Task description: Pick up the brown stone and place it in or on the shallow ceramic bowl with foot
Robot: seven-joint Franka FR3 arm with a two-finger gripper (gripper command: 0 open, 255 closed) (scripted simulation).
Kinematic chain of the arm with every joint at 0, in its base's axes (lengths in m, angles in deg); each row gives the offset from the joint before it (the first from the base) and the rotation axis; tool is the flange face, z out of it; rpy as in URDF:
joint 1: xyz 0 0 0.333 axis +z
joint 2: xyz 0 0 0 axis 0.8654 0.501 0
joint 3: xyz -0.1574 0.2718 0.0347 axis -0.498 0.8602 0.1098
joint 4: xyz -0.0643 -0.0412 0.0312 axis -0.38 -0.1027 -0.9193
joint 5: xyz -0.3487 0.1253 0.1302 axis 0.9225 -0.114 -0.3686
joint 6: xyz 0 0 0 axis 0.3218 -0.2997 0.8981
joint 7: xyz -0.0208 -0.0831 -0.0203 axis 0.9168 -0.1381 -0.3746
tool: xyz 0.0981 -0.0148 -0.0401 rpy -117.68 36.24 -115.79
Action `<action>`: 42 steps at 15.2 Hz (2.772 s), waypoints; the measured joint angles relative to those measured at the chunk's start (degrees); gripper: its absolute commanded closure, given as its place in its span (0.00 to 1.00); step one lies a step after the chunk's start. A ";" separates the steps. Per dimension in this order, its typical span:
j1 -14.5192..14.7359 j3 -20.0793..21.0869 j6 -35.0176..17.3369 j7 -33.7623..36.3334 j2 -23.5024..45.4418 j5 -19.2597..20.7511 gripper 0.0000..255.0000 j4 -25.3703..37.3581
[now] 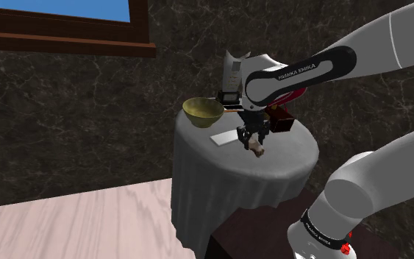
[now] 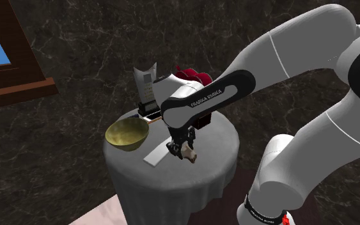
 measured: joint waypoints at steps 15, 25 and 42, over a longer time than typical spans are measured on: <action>0.03 -0.16 4.46 -0.49 -1.90 -0.14 1.00 2.61; 0.07 -0.39 12.78 -1.29 -4.86 -0.32 1.00 7.99; 0.10 -0.04 24.97 -1.56 -3.65 -0.52 1.00 21.40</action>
